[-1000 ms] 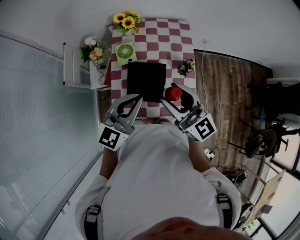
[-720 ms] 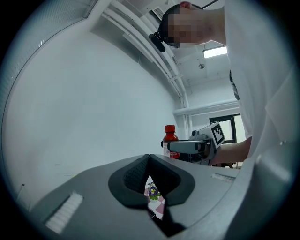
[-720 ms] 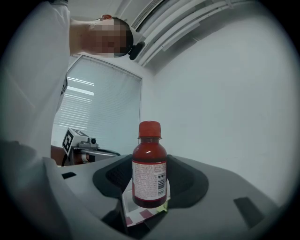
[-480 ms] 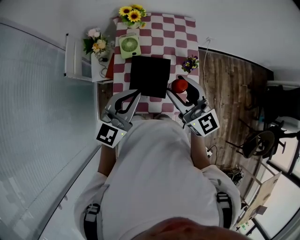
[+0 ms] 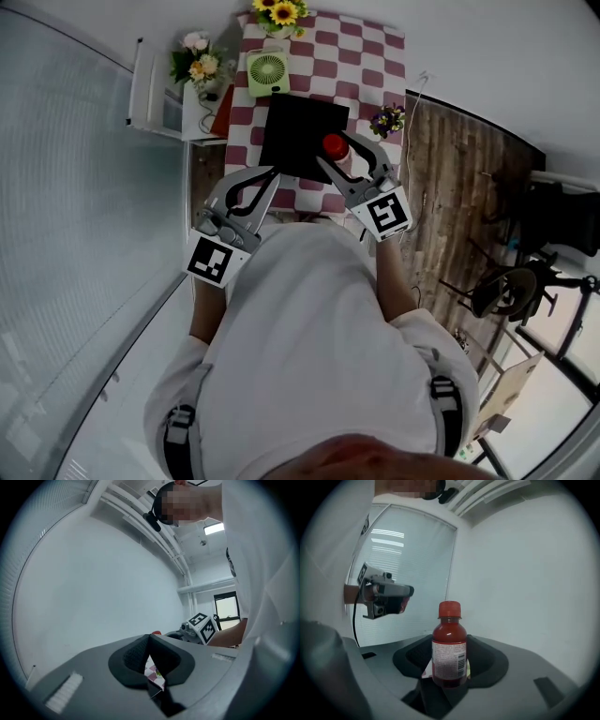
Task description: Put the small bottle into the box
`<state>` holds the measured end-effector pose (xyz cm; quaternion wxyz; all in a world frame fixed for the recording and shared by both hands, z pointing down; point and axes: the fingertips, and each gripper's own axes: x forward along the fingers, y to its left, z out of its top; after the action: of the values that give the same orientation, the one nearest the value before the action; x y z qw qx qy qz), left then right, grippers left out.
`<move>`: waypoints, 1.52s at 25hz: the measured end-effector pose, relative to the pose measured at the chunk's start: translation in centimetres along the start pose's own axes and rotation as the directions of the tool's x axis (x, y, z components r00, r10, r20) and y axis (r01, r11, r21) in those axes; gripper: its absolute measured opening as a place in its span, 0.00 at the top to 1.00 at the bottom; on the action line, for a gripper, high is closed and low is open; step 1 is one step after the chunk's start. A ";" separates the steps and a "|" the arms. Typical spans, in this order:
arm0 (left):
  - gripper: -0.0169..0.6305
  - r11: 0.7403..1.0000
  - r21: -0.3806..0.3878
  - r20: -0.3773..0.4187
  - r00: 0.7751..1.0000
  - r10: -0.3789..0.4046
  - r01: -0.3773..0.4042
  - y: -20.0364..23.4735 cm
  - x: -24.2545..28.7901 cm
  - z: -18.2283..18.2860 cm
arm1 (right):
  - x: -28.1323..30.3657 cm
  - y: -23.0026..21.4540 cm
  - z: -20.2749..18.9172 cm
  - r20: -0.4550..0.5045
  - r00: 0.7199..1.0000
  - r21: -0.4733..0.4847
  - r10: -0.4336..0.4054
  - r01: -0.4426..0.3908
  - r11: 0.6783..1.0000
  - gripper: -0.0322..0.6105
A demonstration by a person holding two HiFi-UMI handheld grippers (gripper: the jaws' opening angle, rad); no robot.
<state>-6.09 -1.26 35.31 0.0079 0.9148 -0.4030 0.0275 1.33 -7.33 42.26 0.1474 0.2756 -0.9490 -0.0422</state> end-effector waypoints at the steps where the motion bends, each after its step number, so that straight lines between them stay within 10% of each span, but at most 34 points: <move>1: 0.97 1.000 -0.002 -0.003 1.000 0.012 -0.012 0.2 -0.4 -0.1 | 0.7 0.3 -0.9 -0.025 1.000 -0.012 0.014 -0.014 1.000 0.60; 19: 0.97 0.969 -0.023 -0.053 0.969 0.243 -0.245 2.2 -6.2 -1.4 | 11.2 3.9 -16.8 -0.398 0.892 -0.030 0.212 -0.244 0.969 0.60; 38: 0.97 0.887 -0.054 -0.118 0.885 0.451 -0.459 1.9 -11.7 -2.3 | 14.6 9.0 -29.8 -0.703 0.642 -0.051 0.308 -0.477 0.877 0.60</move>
<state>-15.50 6.16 36.97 0.0587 0.7909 -0.6063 0.0589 -6.03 -7.48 75.89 0.5179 0.0383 -0.8544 -0.0166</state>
